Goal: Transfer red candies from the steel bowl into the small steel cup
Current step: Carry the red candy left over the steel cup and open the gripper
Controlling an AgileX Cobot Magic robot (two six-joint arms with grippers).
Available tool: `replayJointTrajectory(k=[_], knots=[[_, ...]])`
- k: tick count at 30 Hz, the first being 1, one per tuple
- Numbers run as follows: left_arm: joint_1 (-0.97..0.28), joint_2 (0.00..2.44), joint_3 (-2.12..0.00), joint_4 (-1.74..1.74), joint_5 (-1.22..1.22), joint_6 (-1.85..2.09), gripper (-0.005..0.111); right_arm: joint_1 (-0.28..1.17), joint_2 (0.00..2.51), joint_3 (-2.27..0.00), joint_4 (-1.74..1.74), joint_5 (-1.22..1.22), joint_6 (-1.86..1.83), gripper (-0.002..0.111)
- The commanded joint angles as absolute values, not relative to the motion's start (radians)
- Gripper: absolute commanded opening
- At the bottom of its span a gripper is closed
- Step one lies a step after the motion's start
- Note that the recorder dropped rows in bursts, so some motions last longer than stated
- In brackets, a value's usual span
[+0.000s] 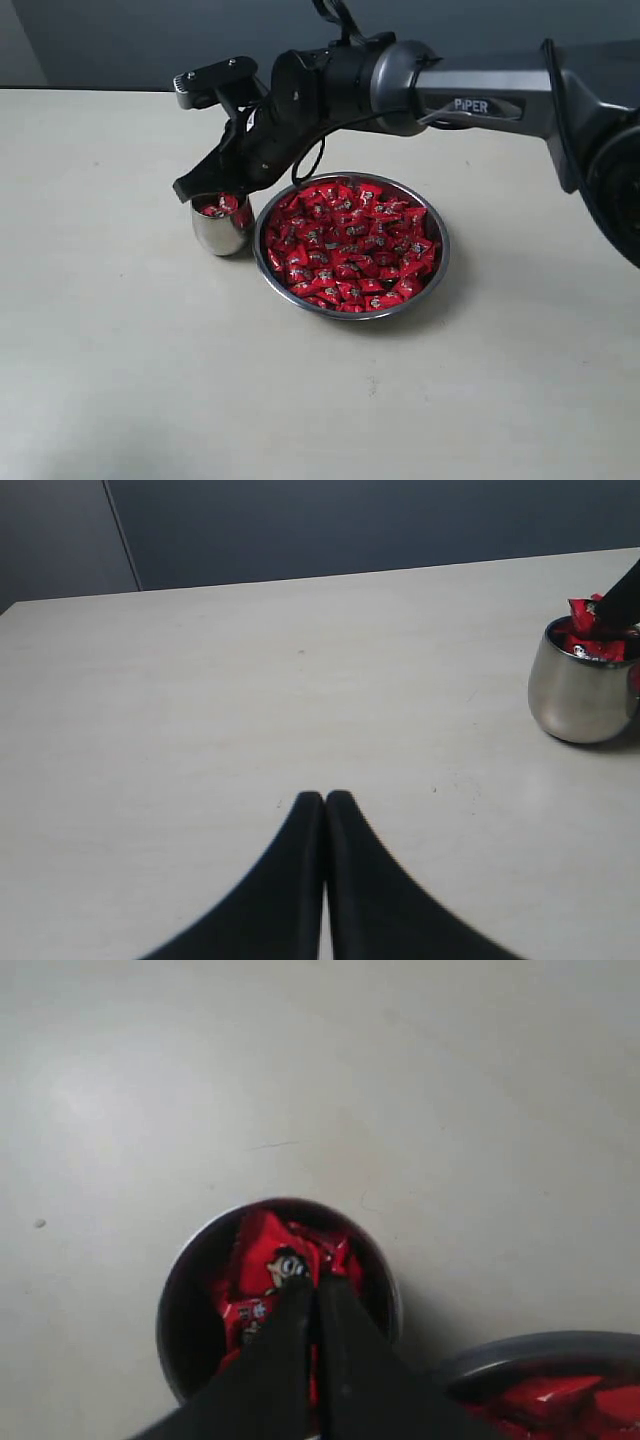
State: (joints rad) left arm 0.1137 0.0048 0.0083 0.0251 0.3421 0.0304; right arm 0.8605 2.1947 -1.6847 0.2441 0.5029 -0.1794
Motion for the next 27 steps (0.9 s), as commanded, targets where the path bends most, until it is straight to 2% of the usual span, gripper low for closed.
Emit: replayJointTrajectory(k=[1, 21, 23, 27], knots=[[0.108, 0.000, 0.000, 0.027, 0.335, 0.029, 0.000, 0.858, 2.192, -1.690, 0.240, 0.518, -0.179, 0.000], [0.108, 0.000, 0.000, 0.027, 0.335, 0.029, 0.000, 0.858, 2.192, -1.690, 0.243, 0.528, -0.179, 0.001], [0.108, 0.000, 0.000, 0.027, 0.335, 0.029, 0.000, 0.858, 2.192, -1.690, 0.243, 0.528, -0.179, 0.008], [0.108, 0.000, 0.000, 0.027, 0.335, 0.029, 0.000, 0.858, 2.192, -1.690, 0.243, 0.531, -0.179, 0.034]])
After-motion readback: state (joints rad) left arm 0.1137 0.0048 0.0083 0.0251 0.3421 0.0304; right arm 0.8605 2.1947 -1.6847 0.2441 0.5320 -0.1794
